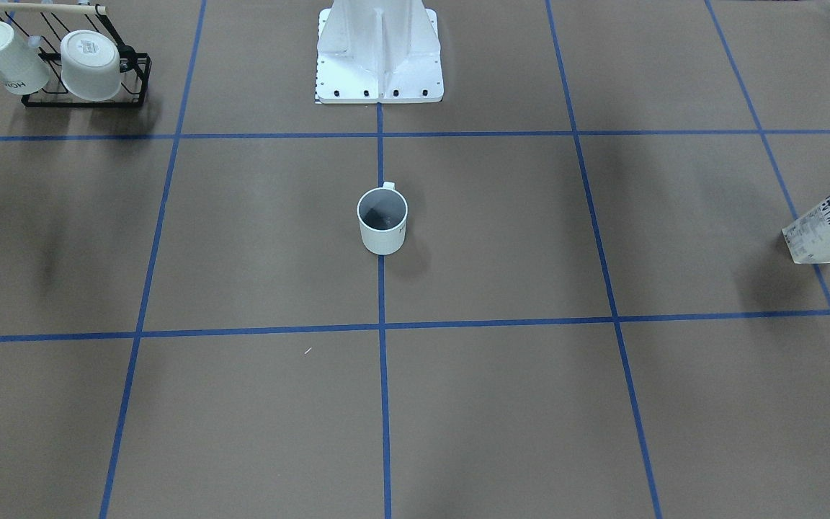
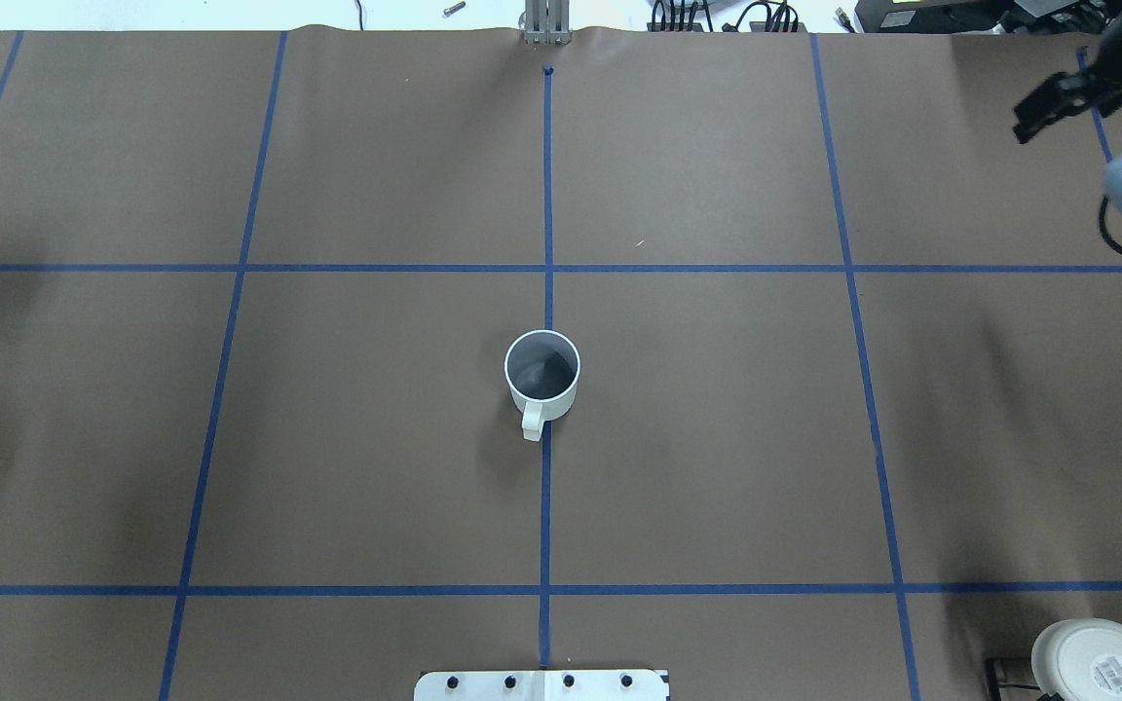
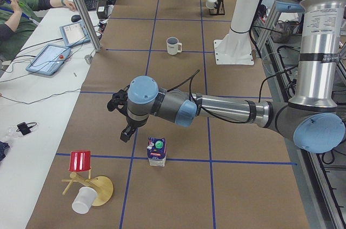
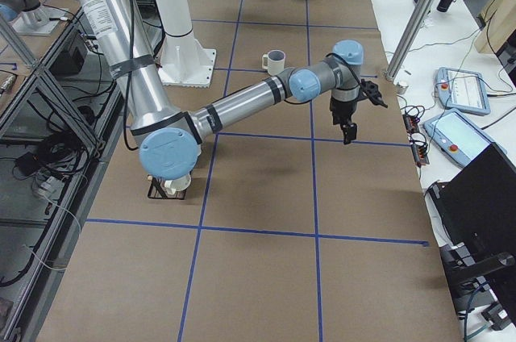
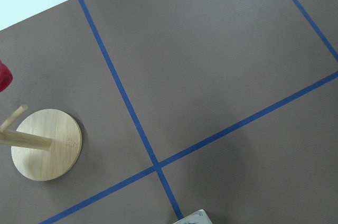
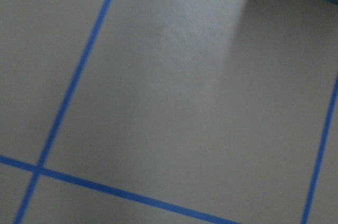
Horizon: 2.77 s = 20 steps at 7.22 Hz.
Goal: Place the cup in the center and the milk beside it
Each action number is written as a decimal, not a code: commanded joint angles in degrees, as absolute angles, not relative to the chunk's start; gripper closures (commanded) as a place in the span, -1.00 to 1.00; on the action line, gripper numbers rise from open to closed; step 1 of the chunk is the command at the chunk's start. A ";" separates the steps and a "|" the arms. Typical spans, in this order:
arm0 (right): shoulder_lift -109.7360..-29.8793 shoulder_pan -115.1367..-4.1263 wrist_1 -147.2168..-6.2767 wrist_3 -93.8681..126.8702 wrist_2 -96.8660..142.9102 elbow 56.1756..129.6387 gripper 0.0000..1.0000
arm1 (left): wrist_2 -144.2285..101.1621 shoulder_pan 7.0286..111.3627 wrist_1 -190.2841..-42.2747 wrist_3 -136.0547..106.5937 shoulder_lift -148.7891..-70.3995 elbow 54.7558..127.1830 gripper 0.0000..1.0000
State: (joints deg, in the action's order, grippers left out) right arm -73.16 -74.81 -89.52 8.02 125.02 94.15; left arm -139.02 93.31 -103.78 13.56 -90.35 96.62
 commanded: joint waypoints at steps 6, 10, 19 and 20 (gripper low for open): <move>-97.12 -90.26 -85.86 -6.68 127.35 96.15 -1.00 | -138.69 93.25 -106.67 12.84 -86.15 96.59 -0.98; -96.94 -90.26 -85.61 -6.50 127.88 95.54 -1.00 | -138.17 90.28 -114.86 1.16 -80.35 95.89 -0.98; -97.21 -90.18 -85.52 -6.42 127.71 94.58 -1.00 | -133.68 82.80 -127.18 -10.20 -79.54 90.44 0.40; -97.03 -90.18 -85.52 -6.42 127.62 94.48 -1.00 | -133.77 82.71 -127.26 -10.20 -79.54 90.53 0.89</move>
State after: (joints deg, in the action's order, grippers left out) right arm -97.17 -90.19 -85.55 -6.42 127.73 94.76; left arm -133.83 82.96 -127.18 -10.18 -79.54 90.52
